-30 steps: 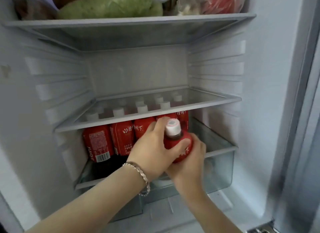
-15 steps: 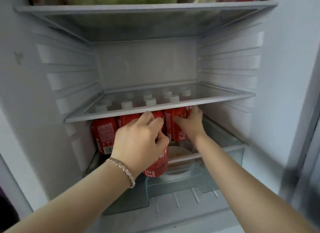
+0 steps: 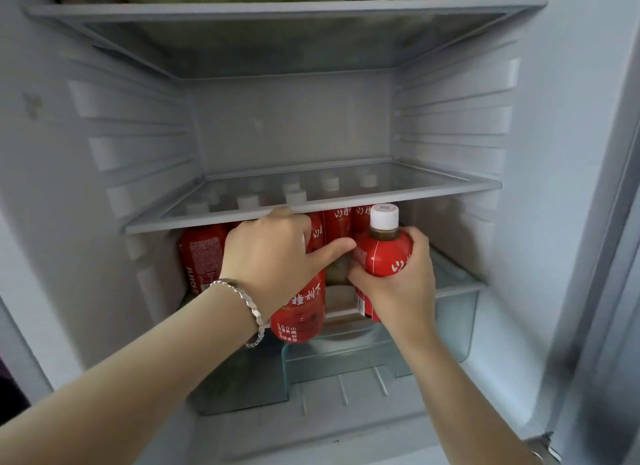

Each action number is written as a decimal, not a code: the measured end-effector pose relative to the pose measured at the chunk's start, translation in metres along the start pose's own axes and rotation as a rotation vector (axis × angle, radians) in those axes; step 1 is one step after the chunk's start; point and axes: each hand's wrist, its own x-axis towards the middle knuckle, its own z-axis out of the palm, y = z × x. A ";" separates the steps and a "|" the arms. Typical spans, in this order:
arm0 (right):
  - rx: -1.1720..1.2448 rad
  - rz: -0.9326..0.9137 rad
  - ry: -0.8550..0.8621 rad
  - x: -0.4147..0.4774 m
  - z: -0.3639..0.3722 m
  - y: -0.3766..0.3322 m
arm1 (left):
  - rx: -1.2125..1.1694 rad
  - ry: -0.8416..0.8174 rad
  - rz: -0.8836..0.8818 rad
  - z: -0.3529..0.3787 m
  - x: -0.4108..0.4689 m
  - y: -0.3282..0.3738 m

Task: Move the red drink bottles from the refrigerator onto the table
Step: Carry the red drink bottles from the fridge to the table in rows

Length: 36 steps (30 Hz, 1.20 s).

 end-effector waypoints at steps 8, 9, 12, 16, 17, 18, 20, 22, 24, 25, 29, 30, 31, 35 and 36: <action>-0.275 -0.258 -0.414 -0.020 -0.010 -0.020 | -0.150 -0.071 0.032 -0.015 -0.016 -0.012; -0.319 -0.269 -0.503 -0.021 -0.011 -0.026 | -0.189 -0.111 0.011 -0.020 -0.019 -0.015; -0.455 -0.263 -0.770 -0.026 -0.012 -0.039 | -0.243 -0.303 -0.053 -0.026 -0.030 -0.024; -0.449 -0.138 -1.022 -0.033 0.000 -0.043 | -0.295 -0.448 -0.080 -0.019 -0.044 -0.043; -0.456 -0.140 -1.050 -0.035 0.003 -0.044 | -0.312 -0.475 -0.090 -0.016 -0.045 -0.047; -0.458 -0.147 -1.078 -0.035 0.006 -0.045 | -0.322 -0.500 -0.105 -0.016 -0.046 -0.050; -0.364 -0.091 -1.126 -0.031 0.013 -0.049 | -0.340 -0.526 -0.138 -0.016 -0.048 -0.055; -0.191 -0.009 -1.017 -0.020 0.023 -0.047 | -0.345 -0.490 -0.163 -0.016 -0.050 -0.058; -0.116 0.048 -0.676 -0.001 0.038 -0.033 | -0.326 -0.439 -0.220 -0.014 -0.054 -0.063; -0.117 0.078 -0.506 0.009 0.047 -0.024 | -0.318 -0.420 -0.254 -0.013 -0.056 -0.065; -0.105 0.158 -0.431 0.038 0.089 -0.002 | -0.255 -0.401 -0.307 -0.014 -0.063 -0.069; -0.067 0.159 -0.449 0.041 0.096 -0.001 | -0.230 -0.398 -0.300 -0.014 -0.063 -0.068; -0.047 0.149 -0.449 0.042 0.100 -0.003 | -0.214 -0.399 -0.296 -0.014 -0.063 -0.067; -0.104 0.037 -0.359 0.029 0.089 -0.012 | -0.224 -0.440 -0.313 -0.011 -0.062 -0.070; -0.122 0.011 -0.354 0.023 0.083 -0.013 | -0.225 -0.449 -0.310 -0.010 -0.062 -0.071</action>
